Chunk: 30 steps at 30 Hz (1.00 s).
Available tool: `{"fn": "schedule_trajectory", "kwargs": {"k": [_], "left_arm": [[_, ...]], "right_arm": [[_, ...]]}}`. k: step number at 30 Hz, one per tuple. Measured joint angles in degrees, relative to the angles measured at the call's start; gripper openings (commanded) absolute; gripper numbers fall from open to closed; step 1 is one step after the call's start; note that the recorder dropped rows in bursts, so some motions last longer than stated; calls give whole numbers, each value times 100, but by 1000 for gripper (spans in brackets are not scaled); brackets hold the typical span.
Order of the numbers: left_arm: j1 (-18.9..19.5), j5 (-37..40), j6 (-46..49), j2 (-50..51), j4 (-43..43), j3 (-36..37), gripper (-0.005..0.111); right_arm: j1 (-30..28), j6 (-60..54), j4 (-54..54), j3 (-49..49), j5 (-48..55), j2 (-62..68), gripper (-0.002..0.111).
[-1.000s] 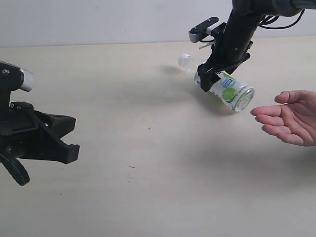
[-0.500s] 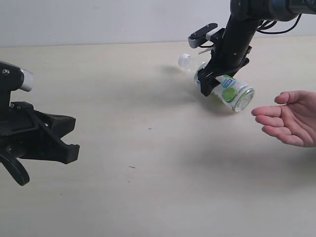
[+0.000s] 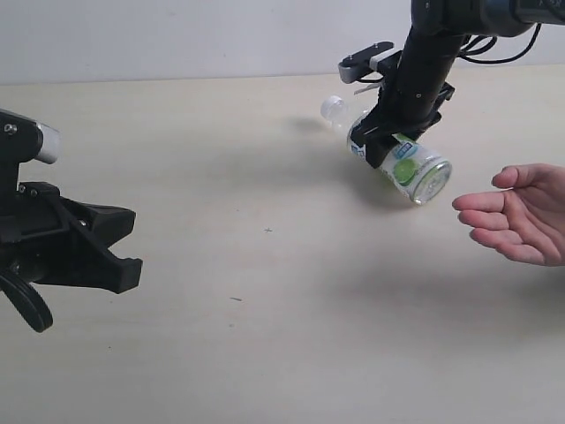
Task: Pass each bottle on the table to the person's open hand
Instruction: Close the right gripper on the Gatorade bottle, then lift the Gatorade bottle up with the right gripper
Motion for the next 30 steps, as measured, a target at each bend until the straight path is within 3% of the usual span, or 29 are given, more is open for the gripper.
{"fn": "schedule_trajectory", "kwargs": {"k": [10, 23, 30], "left_arm": [[0, 0, 0, 0, 0, 0, 0], [0, 0, 0, 0, 0, 0, 0], [0, 0, 0, 0, 0, 0, 0]], "right_arm": [[0, 646, -11, -709, 716, -973, 0], [0, 1242, -729, -769, 1146, -2592, 0], [-14, 1470, -741, 487, 1134, -3942, 0]]}}
